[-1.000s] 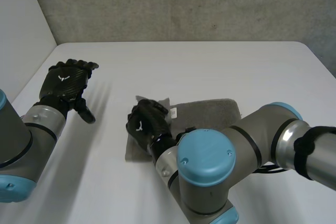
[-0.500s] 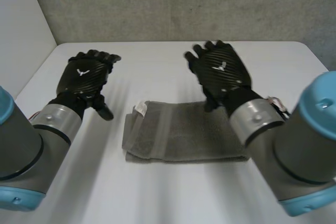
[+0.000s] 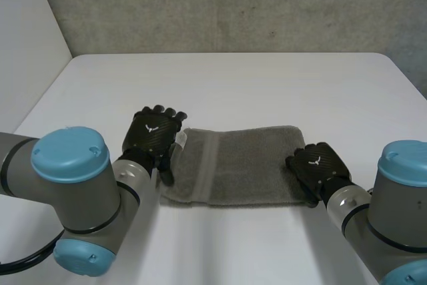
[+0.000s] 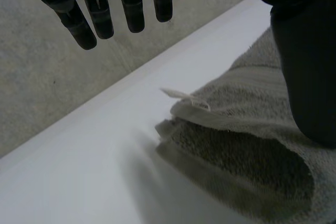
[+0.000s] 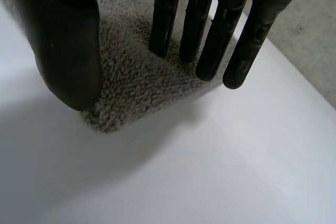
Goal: Fold the towel.
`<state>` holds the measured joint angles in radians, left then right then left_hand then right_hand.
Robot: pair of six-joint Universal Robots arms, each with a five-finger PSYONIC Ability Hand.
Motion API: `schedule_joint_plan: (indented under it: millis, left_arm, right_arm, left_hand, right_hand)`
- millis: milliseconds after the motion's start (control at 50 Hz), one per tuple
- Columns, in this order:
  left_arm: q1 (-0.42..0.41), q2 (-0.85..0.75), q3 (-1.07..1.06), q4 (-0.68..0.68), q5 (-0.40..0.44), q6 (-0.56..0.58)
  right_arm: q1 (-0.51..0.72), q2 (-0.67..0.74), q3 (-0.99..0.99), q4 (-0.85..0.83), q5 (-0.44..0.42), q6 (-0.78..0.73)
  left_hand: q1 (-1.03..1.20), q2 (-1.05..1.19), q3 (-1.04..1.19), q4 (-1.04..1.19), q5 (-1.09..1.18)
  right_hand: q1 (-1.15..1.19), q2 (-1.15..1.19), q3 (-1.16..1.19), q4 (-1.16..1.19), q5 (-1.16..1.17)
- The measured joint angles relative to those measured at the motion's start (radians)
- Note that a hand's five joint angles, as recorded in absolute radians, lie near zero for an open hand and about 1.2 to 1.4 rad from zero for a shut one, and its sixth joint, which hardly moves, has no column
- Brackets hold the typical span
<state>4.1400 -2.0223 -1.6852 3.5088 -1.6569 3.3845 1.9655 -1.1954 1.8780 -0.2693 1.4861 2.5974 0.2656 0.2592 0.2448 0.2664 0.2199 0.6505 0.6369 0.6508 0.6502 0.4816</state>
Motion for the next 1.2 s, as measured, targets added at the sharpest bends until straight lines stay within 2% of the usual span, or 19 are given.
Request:
schedule_joint_plan:
  millis: [80, 120, 180, 260, 340, 420, 540, 600, 660, 740, 860, 940, 980, 1000, 1040, 1120, 1200]
  left_arm:
    - [0.001, -0.016, -0.005, 0.001, -0.002, 0.000]
    - [0.001, -0.021, -0.010, 0.000, 0.001, -0.002]
    - [0.000, -0.022, -0.014, 0.000, 0.005, -0.005]
    - [-0.002, -0.014, -0.016, -0.004, 0.006, -0.010]
    - [-0.008, 0.002, -0.016, -0.007, 0.005, -0.013]
    - [-0.015, 0.052, -0.016, -0.011, 0.002, -0.015]
    - [-0.008, 0.157, -0.014, -0.013, -0.009, -0.015]
    - [0.012, 0.215, -0.018, -0.013, -0.021, -0.015]
    - [0.041, 0.266, -0.026, -0.011, -0.035, -0.014]
    - [0.100, 0.336, -0.043, -0.006, -0.045, -0.019]
    - [0.154, 0.382, -0.066, -0.002, -0.045, -0.037]
    - [0.165, 0.383, -0.072, -0.003, -0.042, -0.053]
    - [0.165, 0.380, -0.074, -0.003, -0.041, -0.061]
    - [0.165, 0.377, -0.074, -0.003, -0.040, -0.065]
    - [0.163, 0.372, -0.074, -0.002, -0.039, -0.070]
    - [0.152, 0.356, -0.073, -0.001, -0.031, -0.076]
    - [0.132, 0.335, -0.067, 0.001, -0.016, -0.083]
  right_arm:
    - [-0.006, 0.033, -0.009, -0.005, 0.003, 0.001]
    - [-0.006, 0.042, -0.015, -0.010, 0.008, 0.001]
    - [-0.005, 0.046, -0.022, -0.020, 0.018, 0.001]
    - [-0.001, 0.038, -0.031, -0.045, 0.044, -0.002]
    - [0.004, 0.019, -0.042, -0.076, 0.077, -0.017]
    - [0.037, -0.022, -0.073, -0.102, 0.104, -0.093]
    - [0.183, -0.037, -0.167, -0.113, 0.112, -0.263]
    - [0.278, -0.001, -0.229, -0.110, 0.106, -0.346]
    - [0.361, 0.054, -0.283, -0.105, 0.091, -0.415]
    - [0.457, 0.164, -0.347, -0.094, 0.016, -0.501]
    - [0.517, 0.290, -0.408, -0.084, -0.081, -0.553]
    - [0.520, 0.314, -0.428, -0.099, -0.100, -0.536]
    - [0.515, 0.295, -0.426, -0.125, -0.091, -0.494]
    - [0.508, 0.269, -0.420, -0.150, -0.077, -0.449]
    - [0.494, 0.224, -0.406, -0.188, -0.050, -0.366]
    - [0.435, 0.123, -0.373, -0.236, 0.020, -0.139]
    - [0.355, 0.050, -0.352, -0.207, 0.067, 0.081]
  left_hand:
    - [0.000, 0.000, 0.000, 0.000, 0.000]
    - [0.000, 0.000, 0.000, 0.000, 0.000]
    - [-0.001, 0.000, 0.000, 0.000, 0.000]
    - [-0.001, 0.000, 0.000, 0.000, 0.000]
    - [-0.001, 0.000, 0.000, 0.000, -0.001]
    - [-0.001, 0.000, 0.000, 0.000, -0.001]
    - [-0.001, 0.000, 0.000, 0.000, -0.002]
    - [-0.002, 0.000, 0.000, 0.000, -0.002]
    - [-0.002, 0.000, -0.001, 0.000, -0.002]
    - [-0.003, 0.000, -0.001, 0.000, -0.002]
    - [-0.003, 0.000, -0.002, 0.000, -0.002]
    - [-0.003, 0.000, -0.003, 0.000, -0.002]
    - [-0.003, 0.000, -0.003, 0.000, -0.002]
    - [-0.003, 0.000, -0.003, 0.000, -0.002]
    - [-0.003, 0.000, -0.003, 0.000, -0.002]
    - [-0.003, 0.000, -0.004, 0.000, -0.002]
    - [-0.003, 0.000, -0.004, 0.000, -0.002]
  right_hand:
    - [0.068, 0.047, 0.048, 0.051, 0.055]
    - [0.289, 0.305, 0.276, 0.276, 0.269]
    - [0.508, 0.542, 0.535, 0.537, 0.514]
    - [0.604, 0.623, 0.692, 0.692, 0.644]
    - [0.611, 0.623, 0.694, 0.693, 0.644]
    - [0.620, 0.623, 0.695, 0.693, 0.644]
    - [0.629, 0.625, 0.696, 0.693, 0.644]
    - [0.634, 0.633, 0.696, 0.693, 0.644]
    - [0.639, 0.637, 0.697, 0.693, 0.644]
    - [0.647, 0.644, 0.699, 0.693, 0.654]
    - [0.655, 0.641, 0.699, 0.692, 0.657]
    - [0.434, 0.441, 0.437, 0.441, 0.427]
    - [0.233, 0.246, 0.259, 0.262, 0.238]
    - [0.022, 0.034, 0.031, 0.033, -0.002]
    - [-0.160, -0.146, -0.154, -0.150, -0.189]
    - [-0.337, -0.316, -0.348, -0.349, -0.390]
    - [-0.385, -0.350, -0.387, -0.374, -0.403]
